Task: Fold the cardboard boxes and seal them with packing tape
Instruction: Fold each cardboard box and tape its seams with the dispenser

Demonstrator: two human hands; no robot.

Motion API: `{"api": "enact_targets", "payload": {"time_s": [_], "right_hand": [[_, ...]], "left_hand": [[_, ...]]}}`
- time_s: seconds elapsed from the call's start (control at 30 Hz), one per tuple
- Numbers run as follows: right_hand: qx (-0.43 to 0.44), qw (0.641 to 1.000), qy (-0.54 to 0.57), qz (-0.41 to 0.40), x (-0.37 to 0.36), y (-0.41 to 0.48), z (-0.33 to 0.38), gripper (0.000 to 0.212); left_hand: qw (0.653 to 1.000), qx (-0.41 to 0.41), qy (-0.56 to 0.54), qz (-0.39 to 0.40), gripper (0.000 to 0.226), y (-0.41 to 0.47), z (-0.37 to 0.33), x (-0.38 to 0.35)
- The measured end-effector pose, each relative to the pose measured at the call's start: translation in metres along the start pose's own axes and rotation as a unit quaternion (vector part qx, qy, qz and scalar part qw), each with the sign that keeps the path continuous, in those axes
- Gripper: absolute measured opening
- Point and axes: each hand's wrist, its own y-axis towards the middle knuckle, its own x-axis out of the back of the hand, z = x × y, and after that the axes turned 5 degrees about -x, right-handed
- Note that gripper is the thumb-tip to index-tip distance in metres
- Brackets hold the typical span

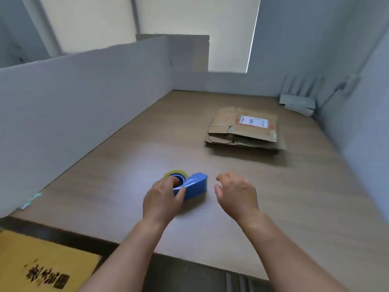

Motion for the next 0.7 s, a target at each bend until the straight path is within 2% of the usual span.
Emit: {"api": "enact_targets", "payload": {"time_s": [0.1,0.3,0.6,0.7], "right_hand": [[-0.028,0.999,-0.014,-0.007,0.003,0.023,-0.056,0.031],[-0.105,0.994,-0.003,0.000,0.005,0.060,-0.135,0.033],[-0.190,0.980,-0.025,0.050,-0.019,0.130,-0.211,0.038],[-0.208,0.976,-0.018,0.063,-0.033,0.165,-0.227,0.048]], "left_hand": [[1.000,-0.015,-0.010,0.010,0.029,0.028,-0.042,-0.035],[0.997,-0.067,-0.004,0.047,0.048,0.078,-0.090,-0.080],[0.991,-0.082,0.044,0.097,0.071,0.191,-0.111,-0.136],[0.989,-0.069,0.059,0.121,0.076,0.235,-0.110,-0.159]]}}
